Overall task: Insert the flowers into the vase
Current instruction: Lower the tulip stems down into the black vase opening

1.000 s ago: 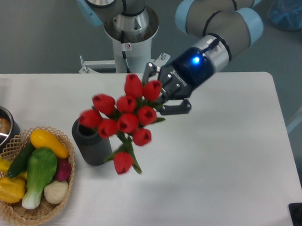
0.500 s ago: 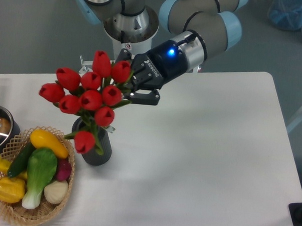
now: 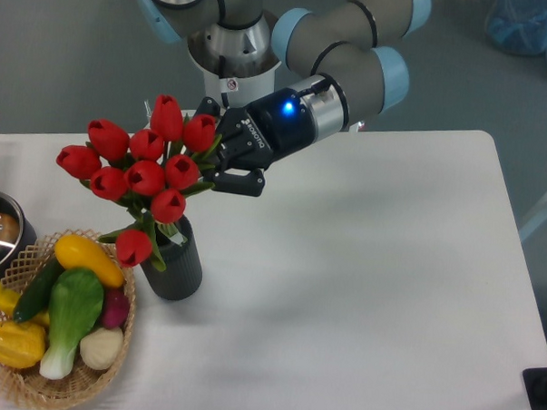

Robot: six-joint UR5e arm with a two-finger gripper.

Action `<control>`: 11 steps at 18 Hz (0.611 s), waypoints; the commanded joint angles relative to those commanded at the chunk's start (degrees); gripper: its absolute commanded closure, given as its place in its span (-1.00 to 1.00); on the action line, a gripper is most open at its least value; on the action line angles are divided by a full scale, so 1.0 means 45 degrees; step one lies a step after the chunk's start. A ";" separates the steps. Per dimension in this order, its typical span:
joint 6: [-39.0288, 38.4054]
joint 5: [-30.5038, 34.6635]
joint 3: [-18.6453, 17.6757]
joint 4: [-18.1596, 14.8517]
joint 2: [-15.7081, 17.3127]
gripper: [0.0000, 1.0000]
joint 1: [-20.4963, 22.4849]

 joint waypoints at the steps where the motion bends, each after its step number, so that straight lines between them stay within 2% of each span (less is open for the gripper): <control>1: -0.0001 -0.0001 -0.0059 -0.0020 0.0098 0.92 -0.0039; 6: -0.0001 -0.0001 -0.0215 -0.0059 0.0236 0.92 -0.0098; 11: 0.0136 0.0058 -0.0450 -0.0020 -0.0076 0.92 -0.0157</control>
